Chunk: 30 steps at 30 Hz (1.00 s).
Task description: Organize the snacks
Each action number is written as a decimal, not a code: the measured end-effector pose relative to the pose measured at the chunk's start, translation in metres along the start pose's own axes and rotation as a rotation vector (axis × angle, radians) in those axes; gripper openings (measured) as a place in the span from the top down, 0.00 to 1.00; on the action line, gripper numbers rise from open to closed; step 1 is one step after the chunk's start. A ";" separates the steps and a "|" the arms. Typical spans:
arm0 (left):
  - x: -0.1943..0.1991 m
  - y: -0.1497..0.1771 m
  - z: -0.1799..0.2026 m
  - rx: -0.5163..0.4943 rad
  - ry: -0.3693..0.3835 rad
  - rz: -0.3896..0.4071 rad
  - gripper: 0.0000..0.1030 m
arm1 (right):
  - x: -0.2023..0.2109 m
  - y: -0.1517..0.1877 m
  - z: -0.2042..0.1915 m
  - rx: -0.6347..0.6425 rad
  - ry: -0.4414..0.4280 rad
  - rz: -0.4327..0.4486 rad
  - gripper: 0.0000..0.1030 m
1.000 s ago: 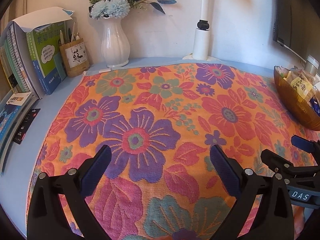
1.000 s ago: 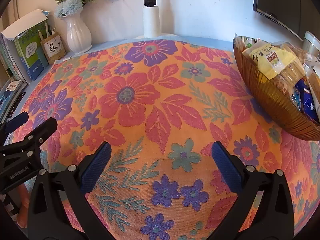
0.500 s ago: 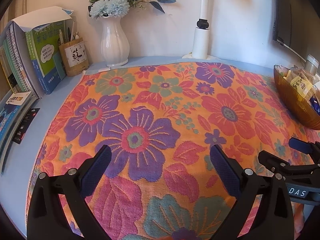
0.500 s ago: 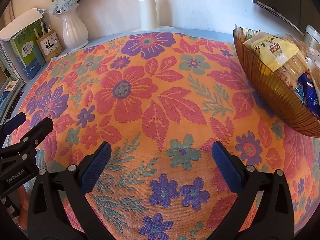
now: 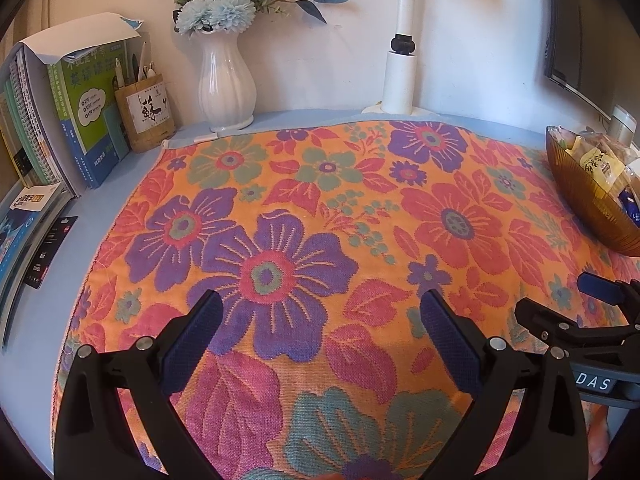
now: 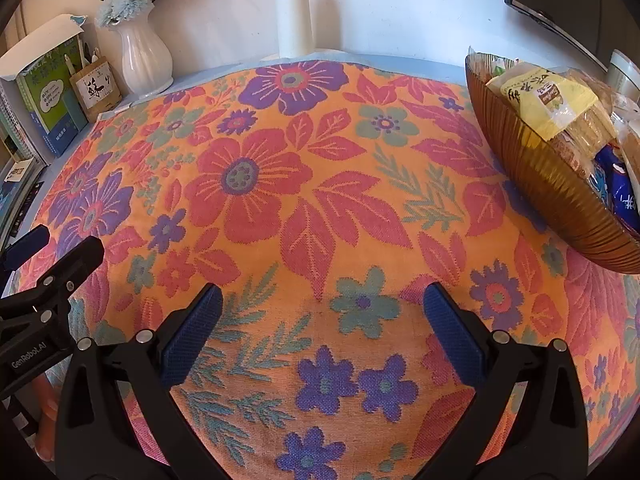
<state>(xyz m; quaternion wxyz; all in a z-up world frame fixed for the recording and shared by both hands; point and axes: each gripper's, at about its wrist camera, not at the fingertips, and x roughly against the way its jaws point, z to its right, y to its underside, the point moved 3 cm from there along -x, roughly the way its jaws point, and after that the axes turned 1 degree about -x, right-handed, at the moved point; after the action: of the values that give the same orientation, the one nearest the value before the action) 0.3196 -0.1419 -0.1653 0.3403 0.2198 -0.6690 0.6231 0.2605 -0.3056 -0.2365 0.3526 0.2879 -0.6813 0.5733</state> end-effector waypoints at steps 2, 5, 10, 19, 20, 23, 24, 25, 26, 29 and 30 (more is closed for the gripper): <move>0.000 0.000 0.000 0.000 0.001 0.000 0.05 | 0.000 0.000 0.000 0.001 -0.001 0.000 0.03; 0.000 0.000 0.000 -0.001 0.007 0.000 0.05 | 0.000 0.000 0.000 0.003 -0.003 0.001 0.03; 0.000 0.000 0.001 -0.002 0.006 -0.002 0.05 | -0.001 0.000 -0.002 0.009 0.003 0.000 0.03; -0.002 0.000 0.002 -0.002 0.005 -0.006 0.05 | -0.003 0.001 -0.001 0.010 -0.002 -0.015 0.03; -0.002 0.000 0.002 -0.003 0.005 -0.007 0.05 | -0.005 0.001 -0.001 0.009 -0.002 -0.020 0.03; -0.002 0.000 0.002 -0.003 0.002 -0.006 0.05 | -0.004 0.001 -0.001 0.007 -0.003 -0.021 0.03; -0.002 0.000 0.002 -0.004 0.002 -0.007 0.05 | -0.004 0.001 -0.001 0.008 -0.001 -0.021 0.03; -0.002 0.001 0.002 -0.004 0.001 -0.008 0.05 | -0.005 0.001 -0.001 0.008 -0.002 -0.022 0.03; -0.003 0.001 0.001 -0.003 0.001 -0.009 0.05 | -0.005 0.001 -0.001 0.011 0.000 -0.023 0.03; -0.002 0.001 0.000 0.002 0.003 -0.009 0.05 | -0.005 0.001 -0.002 0.013 0.001 -0.024 0.03; -0.002 0.001 0.000 0.004 0.001 -0.009 0.05 | -0.005 0.001 -0.002 0.013 0.002 -0.024 0.03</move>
<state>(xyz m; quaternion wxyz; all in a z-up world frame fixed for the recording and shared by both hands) 0.3208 -0.1422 -0.1676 0.3433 0.2232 -0.6666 0.6229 0.2627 -0.3035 -0.2407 0.3582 0.2978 -0.6738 0.5735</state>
